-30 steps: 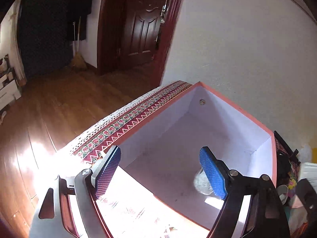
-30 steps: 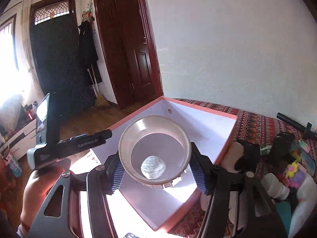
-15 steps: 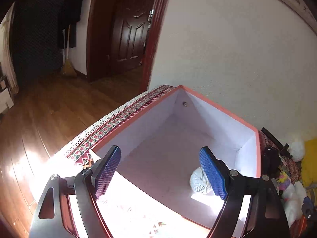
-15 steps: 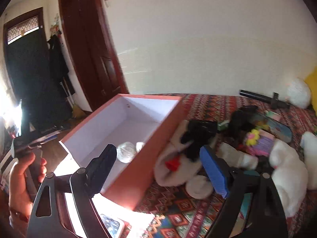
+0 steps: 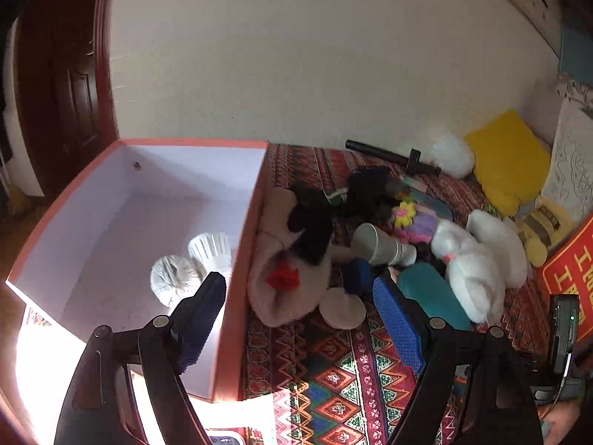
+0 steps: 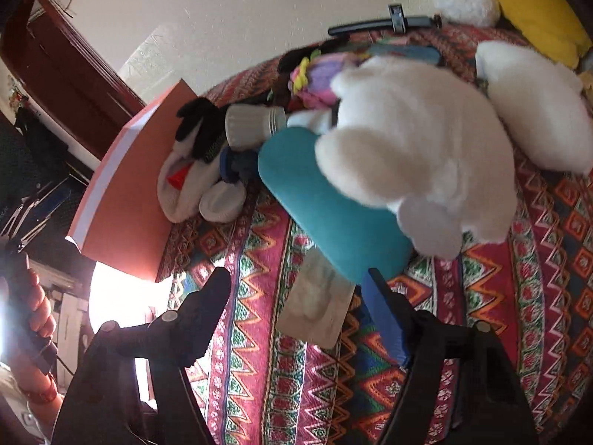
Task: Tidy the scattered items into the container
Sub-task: 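Grasp the round white lid with the left tool while the right tool grasps a cream flat dish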
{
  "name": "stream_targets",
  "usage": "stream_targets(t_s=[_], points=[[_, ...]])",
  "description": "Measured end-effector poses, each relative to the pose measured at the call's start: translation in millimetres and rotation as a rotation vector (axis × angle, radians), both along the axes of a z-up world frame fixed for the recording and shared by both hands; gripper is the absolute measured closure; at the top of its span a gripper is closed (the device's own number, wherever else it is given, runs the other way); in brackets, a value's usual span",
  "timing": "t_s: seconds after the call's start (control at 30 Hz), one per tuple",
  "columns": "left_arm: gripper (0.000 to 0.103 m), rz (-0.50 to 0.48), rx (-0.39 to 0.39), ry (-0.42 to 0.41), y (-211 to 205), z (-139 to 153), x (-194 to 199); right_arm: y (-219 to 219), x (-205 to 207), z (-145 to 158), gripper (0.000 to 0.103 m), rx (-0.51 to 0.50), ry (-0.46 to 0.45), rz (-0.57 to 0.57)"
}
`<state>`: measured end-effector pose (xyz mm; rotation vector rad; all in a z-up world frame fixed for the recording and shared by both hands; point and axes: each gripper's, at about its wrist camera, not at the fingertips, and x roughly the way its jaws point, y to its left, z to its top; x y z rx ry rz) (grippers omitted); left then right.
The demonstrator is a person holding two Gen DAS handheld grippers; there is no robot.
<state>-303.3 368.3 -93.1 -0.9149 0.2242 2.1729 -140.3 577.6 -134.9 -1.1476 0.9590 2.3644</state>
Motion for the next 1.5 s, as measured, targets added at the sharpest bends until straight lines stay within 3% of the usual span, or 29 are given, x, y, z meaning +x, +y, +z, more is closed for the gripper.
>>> stream_targets(t_s=[0.1, 0.23, 0.3, 0.33, 0.37, 0.5, 0.53, 0.57, 0.6, 0.8, 1.03, 1.13, 1.3, 1.4, 1.43, 1.47, 1.5], points=[[0.021, -0.011, -0.021, -0.035, 17, -11, 4, -11, -11, -14, 0.035, -0.003, -0.035, 0.045], [0.021, -0.003, -0.065, -0.056, 33, -30, 2, -17, -28, -33, 0.035, 0.075, -0.13, 0.038], [0.021, -0.007, -0.092, -0.072, 42, -40, 4, -13, -32, -45, 0.035, 0.052, -0.157, 0.036], [0.021, -0.011, -0.105, -0.081, 47, -46, 4, -10, -31, -45, 0.047, 0.06, -0.153, 0.027], [0.021, -0.015, -0.118, -0.089, 52, -50, 4, -8, -30, -44, 0.053, 0.073, -0.15, 0.026], [0.021, -0.029, -0.168, -0.122, 68, -68, 4, 4, -17, -44, 0.059, -0.005, -0.08, 0.04], [0.021, -0.027, -0.177, -0.133, 71, -72, 3, 6, -14, -42, 0.07, -0.021, -0.055, 0.044], [0.021, -0.025, -0.183, -0.147, 74, -76, 1, 8, -9, -39, 0.095, -0.049, -0.016, 0.056], [0.021, -0.025, -0.184, -0.165, 75, -80, 0, 11, -5, -37, 0.101, -0.074, 0.014, 0.062], [0.021, -0.004, -0.195, -0.328, 87, -115, -12, 20, 14, -30, 0.101, -0.096, 0.074, 0.074], [0.021, 0.04, -0.212, -0.364, 104, -143, -22, 30, 33, -21, 0.103, -0.132, 0.144, 0.074], [0.021, 0.05, -0.214, -0.328, 107, -145, -24, 33, 43, -15, 0.103, -0.137, 0.174, 0.067], [0.02, 0.016, -0.335, -0.174, 125, -152, -8, 41, 55, -12, 0.103, -0.162, 0.208, 0.057], [0.019, 0.024, -0.34, -0.128, 128, -151, -4, 44, 53, -16, 0.103, -0.18, 0.207, 0.053], [0.023, 0.025, -0.328, -0.134, 127, -149, -3, 45, 53, -17, 0.103, -0.184, 0.205, 0.051], [0.043, 0.019, -0.316, -0.135, 125, -146, -2, 45, 53, -17, 0.103, -0.188, 0.205, 0.05], [0.042, 0.015, -0.315, -0.124, 123, -142, 1, 46, 53, -17, 0.103, -0.189, 0.206, 0.05]])
